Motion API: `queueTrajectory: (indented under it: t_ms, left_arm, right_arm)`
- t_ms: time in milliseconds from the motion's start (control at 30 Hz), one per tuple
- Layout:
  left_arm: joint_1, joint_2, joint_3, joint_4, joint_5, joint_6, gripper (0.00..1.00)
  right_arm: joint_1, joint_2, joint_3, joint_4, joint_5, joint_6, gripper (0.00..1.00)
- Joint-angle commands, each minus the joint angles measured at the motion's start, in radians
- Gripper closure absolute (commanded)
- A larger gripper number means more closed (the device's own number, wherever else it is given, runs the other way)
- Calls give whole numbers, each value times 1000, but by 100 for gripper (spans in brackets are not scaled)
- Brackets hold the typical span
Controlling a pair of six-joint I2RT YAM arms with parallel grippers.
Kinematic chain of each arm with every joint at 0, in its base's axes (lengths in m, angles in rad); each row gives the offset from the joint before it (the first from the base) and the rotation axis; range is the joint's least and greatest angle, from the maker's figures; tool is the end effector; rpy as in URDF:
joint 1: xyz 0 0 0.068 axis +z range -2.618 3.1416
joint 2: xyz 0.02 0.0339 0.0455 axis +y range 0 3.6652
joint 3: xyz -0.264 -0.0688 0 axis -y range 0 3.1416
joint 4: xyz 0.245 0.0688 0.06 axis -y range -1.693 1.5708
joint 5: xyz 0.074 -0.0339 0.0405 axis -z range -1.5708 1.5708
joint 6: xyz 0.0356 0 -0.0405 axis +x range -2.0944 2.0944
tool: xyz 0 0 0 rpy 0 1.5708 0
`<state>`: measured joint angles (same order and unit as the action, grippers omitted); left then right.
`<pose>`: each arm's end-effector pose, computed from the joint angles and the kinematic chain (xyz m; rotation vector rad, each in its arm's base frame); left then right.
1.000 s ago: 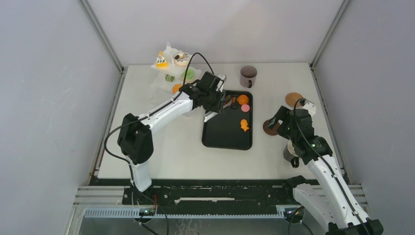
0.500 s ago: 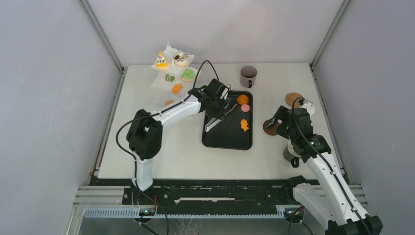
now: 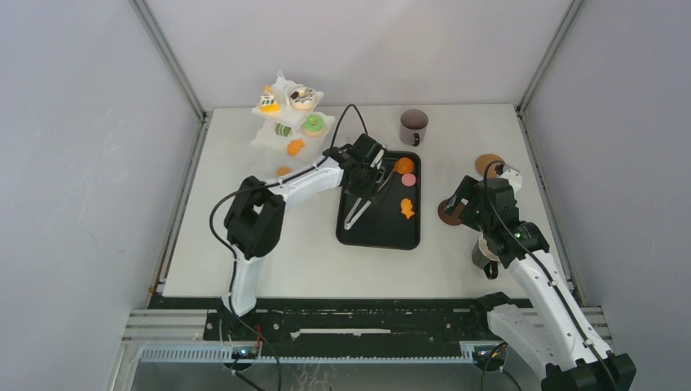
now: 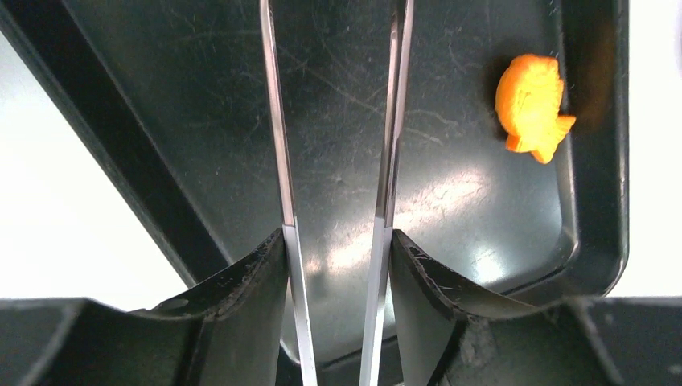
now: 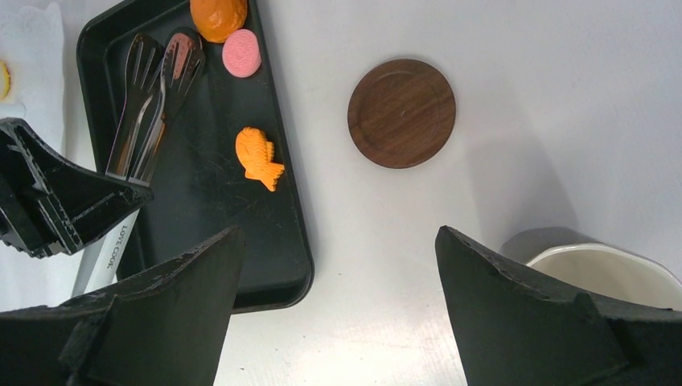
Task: Serve the afternoon tea
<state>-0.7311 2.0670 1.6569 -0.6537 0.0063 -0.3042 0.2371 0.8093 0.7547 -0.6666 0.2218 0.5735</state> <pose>0.3330 -0.2990 0.2072 0.5704 2.6211 -0.3512 0.1646 0.0317 0.2793 0.4935 2.2224 0.1728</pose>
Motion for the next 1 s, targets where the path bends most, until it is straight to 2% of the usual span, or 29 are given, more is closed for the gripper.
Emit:
queueTrajectory:
  t_ms: [0,133,367,667,967]
  left_arm:
    - [-5,23,107,20,5,23,49]
    - [-5,47,145,5,-1,22,50]
    - [-4,-14,123,-18,-50,8,67]
    - [-2,-138,57,-31,-234,-79,82]
    - [1,-173,23,-8,-295,-136,81]
  right_arm:
    - [-2,-4,37,36,4,-12,4]
    - [-2,-5,37,32,5,-10,4]
    - [-2,-6,37,32,4,-11,4]
    - [-1,5,37,45,-14,-7,4]
    - [-1,-1,37,41,-16,-11,4]
